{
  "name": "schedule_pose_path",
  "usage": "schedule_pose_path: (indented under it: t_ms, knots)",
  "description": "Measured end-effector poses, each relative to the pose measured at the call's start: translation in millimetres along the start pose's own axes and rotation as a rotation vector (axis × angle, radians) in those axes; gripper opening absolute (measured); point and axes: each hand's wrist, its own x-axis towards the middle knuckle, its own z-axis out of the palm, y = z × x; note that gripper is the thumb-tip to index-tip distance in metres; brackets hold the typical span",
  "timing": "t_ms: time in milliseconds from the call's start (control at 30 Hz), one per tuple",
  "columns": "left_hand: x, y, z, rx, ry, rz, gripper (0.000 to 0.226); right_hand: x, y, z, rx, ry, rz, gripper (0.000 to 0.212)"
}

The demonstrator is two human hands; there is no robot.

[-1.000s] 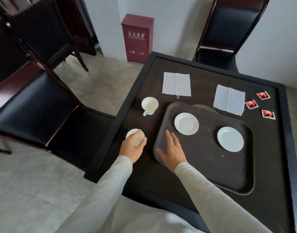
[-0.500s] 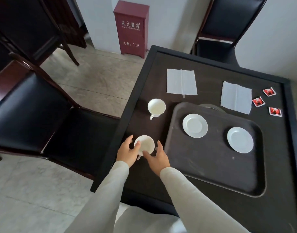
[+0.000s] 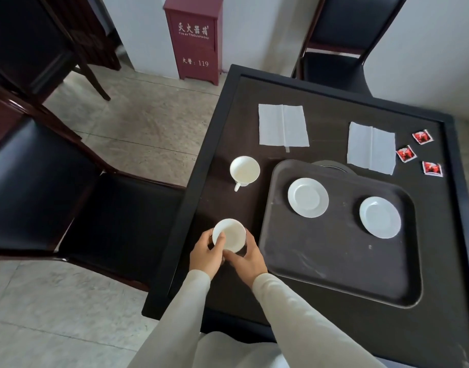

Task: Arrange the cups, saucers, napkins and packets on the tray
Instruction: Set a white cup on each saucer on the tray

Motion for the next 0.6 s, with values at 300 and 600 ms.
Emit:
schedule_pose_path:
  t_ms: [300, 600]
  knots:
    - [-3, -3, -4, -0.012, 0.046, -0.017, 0.033, 0, 4, -2, -0.112, -0.025, -0.057, 0.089]
    - [-20, 0, -2, -0.053, 0.055, 0.000, 0.031, -7, 1, -9, -0.089, -0.023, -0.088, 0.101]
